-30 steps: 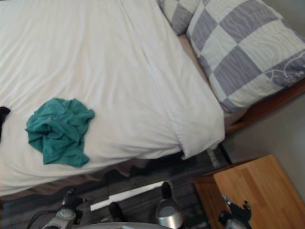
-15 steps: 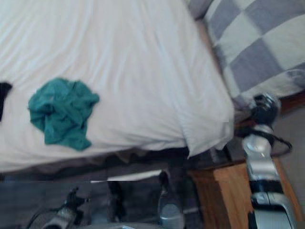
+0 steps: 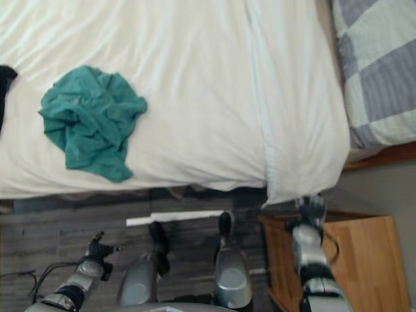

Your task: Tidy up the quilt and then pick up the clothes from the bed and put them into the laundry hamper.

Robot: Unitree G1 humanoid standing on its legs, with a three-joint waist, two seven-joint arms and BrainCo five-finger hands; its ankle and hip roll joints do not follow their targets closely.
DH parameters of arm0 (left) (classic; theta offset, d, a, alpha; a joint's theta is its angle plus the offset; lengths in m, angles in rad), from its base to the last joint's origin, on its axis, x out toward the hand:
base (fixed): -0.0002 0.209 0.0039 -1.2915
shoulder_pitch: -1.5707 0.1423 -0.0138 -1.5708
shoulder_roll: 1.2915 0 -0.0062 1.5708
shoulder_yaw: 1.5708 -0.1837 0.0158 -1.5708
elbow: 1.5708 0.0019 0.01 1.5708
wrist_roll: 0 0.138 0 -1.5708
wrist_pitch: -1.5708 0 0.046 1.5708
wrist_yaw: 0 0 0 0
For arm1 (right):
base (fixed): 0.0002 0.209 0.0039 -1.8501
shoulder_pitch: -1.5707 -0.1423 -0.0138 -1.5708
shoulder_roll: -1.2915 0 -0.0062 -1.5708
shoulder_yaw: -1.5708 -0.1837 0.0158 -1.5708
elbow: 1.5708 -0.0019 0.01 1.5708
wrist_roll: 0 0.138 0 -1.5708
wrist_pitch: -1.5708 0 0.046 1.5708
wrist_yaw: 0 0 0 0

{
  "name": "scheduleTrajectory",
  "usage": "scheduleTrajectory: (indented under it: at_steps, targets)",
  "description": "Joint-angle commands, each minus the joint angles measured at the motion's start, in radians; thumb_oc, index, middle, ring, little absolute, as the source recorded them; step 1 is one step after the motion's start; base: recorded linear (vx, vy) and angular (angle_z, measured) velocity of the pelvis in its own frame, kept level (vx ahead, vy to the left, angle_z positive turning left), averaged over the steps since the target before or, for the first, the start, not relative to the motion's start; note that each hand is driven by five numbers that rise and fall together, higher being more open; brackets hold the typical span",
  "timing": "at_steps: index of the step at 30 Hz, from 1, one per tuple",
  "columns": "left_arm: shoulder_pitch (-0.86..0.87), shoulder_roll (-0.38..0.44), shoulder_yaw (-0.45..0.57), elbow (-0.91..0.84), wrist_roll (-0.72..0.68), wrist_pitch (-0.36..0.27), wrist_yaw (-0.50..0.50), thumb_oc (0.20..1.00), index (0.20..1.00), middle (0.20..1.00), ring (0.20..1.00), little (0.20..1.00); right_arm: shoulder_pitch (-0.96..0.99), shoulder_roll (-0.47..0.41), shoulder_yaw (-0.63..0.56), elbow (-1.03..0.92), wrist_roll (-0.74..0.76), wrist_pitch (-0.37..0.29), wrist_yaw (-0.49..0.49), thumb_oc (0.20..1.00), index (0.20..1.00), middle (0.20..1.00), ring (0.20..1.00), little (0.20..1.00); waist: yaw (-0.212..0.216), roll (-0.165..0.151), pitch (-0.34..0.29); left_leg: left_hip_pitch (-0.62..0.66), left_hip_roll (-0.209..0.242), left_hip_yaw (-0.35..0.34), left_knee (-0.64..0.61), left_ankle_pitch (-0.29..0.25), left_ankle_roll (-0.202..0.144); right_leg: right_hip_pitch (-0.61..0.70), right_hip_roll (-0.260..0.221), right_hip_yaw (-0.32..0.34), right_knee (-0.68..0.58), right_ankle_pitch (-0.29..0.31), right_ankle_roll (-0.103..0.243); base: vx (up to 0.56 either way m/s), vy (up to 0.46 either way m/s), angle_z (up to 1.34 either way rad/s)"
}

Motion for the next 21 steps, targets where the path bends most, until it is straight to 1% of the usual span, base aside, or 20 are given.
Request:
scheduleTrajectory:
  at_steps: [1, 2, 4, 5, 6, 7, 8, 9, 10, 11, 12, 13, 14, 15, 16, 17, 18, 19, 20, 21]
  targets:
    - [0.013, 0.005, 0.005, 0.062, -0.022, 0.010, 0.013, 1.000, 1.000, 1.000, 1.000, 1.000, 0.181, 0.007, 0.033, 0.132, 0.027, 0.048, 0.072, 0.460, 0.460, 0.460, 0.460, 0.460, -0.045, -0.029, -0.125, -0.003, 0.094, -0.047, 0.128, -0.111, -0.068, -0.115, -0.057, 0.031, 0.115, -0.055, 0.052, 0.07, 0.107, -0.10]
    - [0.015, 0.005, -0.003, 0.060, -0.014, 0.008, 0.007, 1.000, 1.000, 1.000, 1.000, 1.000, 0.198, 0.024, 0.043, 0.169, 0.033, 0.058, 0.096, 1.000, 1.000, 1.000, 1.000, 1.000, -0.043, -0.034, -0.138, 0.012, 0.079, -0.048, 0.104, -0.109, -0.062, -0.101, -0.064, 0.027, 0.097, -0.042, 0.058, 0.03, 0.109, -0.09]
    - [0.024, 0.002, -0.015, 0.059, 0.004, 0.009, -0.005, 1.000, 1.000, 1.000, 1.000, 1.000, 0.213, 0.059, 0.072, 0.221, 0.029, 0.079, 0.144, 1.000, 1.000, 1.000, 1.000, 1.000, -0.039, -0.041, -0.155, 0.047, 0.054, -0.053, 0.041, -0.096, -0.052, -0.094, -0.077, 0.026, 0.092, 0.006, 0.085, -0.03, 0.155, -0.07]
    - [0.028, 0.002, -0.024, 0.061, 0.011, 0.009, -0.012, 1.000, 1.000, 1.000, 1.000, 1.000, 0.207, 0.094, 0.109, 0.250, 0.018, 0.087, 0.170, 1.000, 1.000, 1.000, 1.000, 1.000, -0.026, -0.034, -0.154, 0.071, 0.051, -0.046, -0.022, -0.068, -0.043, -0.106, -0.071, 0.020, 0.143, 0.001, 0.102, -0.06, 0.135, -0.06]
    - [0.028, 0.002, -0.023, 0.061, 0.011, 0.009, -0.012, 1.000, 1.000, 1.000, 1.000, 1.000, 0.206, 0.094, 0.109, 0.251, 0.019, 0.086, 0.170, 1.000, 1.000, 1.000, 1.000, 1.000, -0.025, -0.035, -0.153, 0.075, 0.051, -0.045, -0.027, -0.065, -0.044, -0.107, -0.071, 0.021, 0.147, -0.002, 0.102, -0.13, 0.208, -0.07]
    - [0.033, 0.012, -0.030, 0.058, 0.017, 0.013, -0.017, 1.000, 1.000, 1.000, 1.000, 1.000, 0.193, 0.120, 0.157, 0.264, -0.008, 0.089, 0.187, 1.000, 1.000, 1.000, 1.000, 1.000, -0.021, -0.018, -0.149, 0.083, 0.048, -0.048, -0.062, -0.034, -0.032, -0.096, -0.005, 0.039, 0.261, -0.054, 0.095, -0.08, 0.114, 0.03]
    - [0.033, 0.013, -0.029, 0.058, 0.017, 0.013, -0.018, 1.000, 1.000, 1.000, 1.000, 1.000, 0.192, 0.120, 0.157, 0.264, -0.008, 0.089, 0.187, 1.000, 1.000, 1.000, 1.000, 1.000, -0.020, -0.017, -0.152, 0.079, 0.050, -0.047, -0.062, -0.031, -0.033, -0.100, -0.002, 0.039, 0.258, -0.050, 0.093, -0.10, 0.165, 0.14]
    - [0.037, 0.020, -0.025, 0.059, 0.019, 0.011, -0.020, 1.000, 1.000, 1.000, 1.000, 1.000, 0.184, 0.122, 0.177, 0.271, -0.033, 0.087, 0.192, 1.000, 1.000, 1.000, 1.000, 1.000, -0.017, -0.012, -0.151, 0.089, 0.038, -0.041, -0.070, -0.039, -0.027, -0.092, 0.016, 0.035, 0.272, -0.066, 0.094, 0.00, 0.067, 0.17]
    - [0.032, 0.017, -0.020, 0.064, 0.012, 0.015, -0.022, 1.000, 1.000, 1.000, 1.000, 1.000, 0.166, 0.128, 0.209, 0.275, -0.064, 0.092, 0.198, 1.000, 1.000, 1.000, 1.000, 1.000, -0.004, -0.011, -0.156, 0.089, 0.024, -0.034, -0.050, -0.052, -0.024, -0.058, 0.020, -0.014, 0.241, -0.099, 0.071, 0.05, 0.084, 0.08]
    - [0.033, 0.012, -0.015, 0.069, 0.018, 0.012, -0.018, 1.000, 1.000, 1.000, 1.000, 1.000, 0.153, 0.143, 0.241, 0.257, -0.094, 0.090, 0.198, 1.000, 1.000, 1.000, 1.000, 1.000, 0.005, -0.006, -0.159, 0.071, 0.011, -0.047, -0.016, -0.065, -0.019, -0.035, 0.027, -0.039, 0.215, -0.129, 0.043, 0.10, 0.029, -0.08]
    - [0.041, 0.008, -0.017, 0.071, 0.023, 0.006, -0.017, 1.000, 1.000, 1.000, 1.000, 1.000, 0.143, 0.139, 0.263, 0.248, -0.116, 0.084, 0.200, 1.000, 1.000, 1.000, 1.000, 1.000, 0.010, -0.007, -0.159, 0.049, -0.007, -0.058, 0.036, -0.081, -0.015, 0.001, 0.033, -0.037, 0.159, -0.138, 0.024, 0.08, 0.005, -0.06]
    - [0.052, 0.003, -0.020, 0.073, 0.033, 0.003, -0.021, 1.000, 1.000, 1.000, 1.000, 1.000, 0.137, 0.138, 0.296, 0.241, -0.145, 0.083, 0.211, 1.000, 1.000, 1.000, 1.000, 1.000, 0.019, -0.009, -0.154, 0.018, -0.019, -0.061, 0.119, -0.094, -0.020, 0.026, 0.035, -0.026, 0.115, -0.151, -0.004, 0.03, -0.010, 0.09]
    - [0.052, 0.004, -0.019, 0.073, 0.033, 0.003, -0.021, 1.000, 1.000, 1.000, 1.000, 1.000, 0.136, 0.138, 0.296, 0.242, -0.145, 0.083, 0.211, 1.000, 1.000, 1.000, 1.000, 1.000, 0.019, -0.008, -0.156, 0.013, -0.018, -0.061, 0.120, -0.092, -0.020, 0.023, 0.036, -0.026, 0.112, -0.147, -0.004, -0.18, 0.034, 0.49]
    - [0.048, -0.025, -0.019, 0.069, 0.016, -0.003, -0.009, 1.000, 1.000, 1.000, 1.000, 1.000, 0.054, 0.130, 0.450, 0.219, -0.282, 0.088, 0.216, 1.000, 1.000, 1.000, 1.000, 1.000, 0.063, -0.013, -0.113, -0.105, -0.020, -0.107, 0.349, -0.054, -0.100, 0.039, 0.019, -0.021, 0.073, -0.155, -0.044, -0.24, 0.110, 0.68]
    - [0.068, -0.030, -0.019, 0.071, 0.013, -0.010, -0.008, 1.000, 1.000, 1.000, 1.000, 1.000, 0.032, 0.138, 0.467, 0.225, -0.294, 0.095, 0.212, 1.000, 1.000, 1.000, 1.000, 1.000, 0.068, -0.008, -0.115, -0.113, -0.001, -0.120, 0.350, -0.049, -0.108, 0.034, 0.011, -0.033, 0.074, -0.150, -0.041, -0.24, 0.110, 0.60]
    - [0.069, -0.030, -0.019, 0.070, 0.013, -0.010, -0.008, 1.000, 1.000, 1.000, 1.000, 1.000, 0.032, 0.139, 0.467, 0.226, -0.294, 0.094, 0.212, 1.000, 1.000, 1.000, 1.000, 1.000, 0.067, -0.007, -0.115, -0.114, 0.000, -0.121, 0.353, -0.051, -0.109, 0.035, 0.013, -0.035, 0.074, -0.151, -0.042, -0.07, 0.170, 0.31]
    - [0.093, -0.053, -0.022, 0.075, 0.016, -0.010, -0.005, 1.000, 1.000, 1.000, 1.000, 1.000, 0.025, 0.151, 0.468, 0.219, -0.299, 0.095, 0.209, 1.000, 1.000, 1.000, 1.000, 1.000, 0.069, -0.002, -0.123, -0.099, 0.029, -0.121, 0.334, -0.063, -0.102, 0.034, 0.000, -0.037, 0.073, -0.143, -0.030, -0.01, 0.221, 0.07]
    - [0.111, -0.073, -0.021, 0.084, 0.019, -0.008, 0.003, 1.000, 1.000, 1.000, 1.000, 1.000, 0.017, 0.158, 0.469, 0.210, -0.301, 0.095, 0.213, 1.000, 1.000, 1.000, 1.000, 1.000, 0.069, -0.001, -0.134, -0.087, 0.069, -0.126, 0.296, -0.070, -0.097, 0.032, -0.022, -0.037, 0.070, -0.136, -0.016, 0.06, 0.595, 0.05]
    - [0.128, -0.095, -0.012, 0.097, 0.014, -0.006, 0.013, 1.000, 1.000, 1.000, 1.000, 1.000, 0.015, 0.160, 0.465, 0.191, -0.295, 0.094, 0.224, 1.000, 1.000, 1.000, 1.000, 1.000, 0.066, 0.009, -0.167, -0.032, 0.169, -0.144, 0.171, -0.047, -0.101, 0.031, -0.072, -0.030, 0.062, -0.121, 0.020, 0.09, 0.492, 0.01]
    - [0.129, -0.096, -0.012, 0.097, 0.014, -0.006, 0.013, 1.000, 1.000, 1.000, 1.000, 1.000, 0.017, 0.159, 0.466, 0.190, -0.295, 0.094, 0.225, 1.000, 1.000, 1.000, 1.000, 1.000, 0.067, 0.009, -0.165, -0.021, 0.170, -0.141, 0.160, -0.045, -0.103, 0.035, -0.072, -0.029, 0.062, -0.123, 0.020, 0.09, 0.614, 0.02]
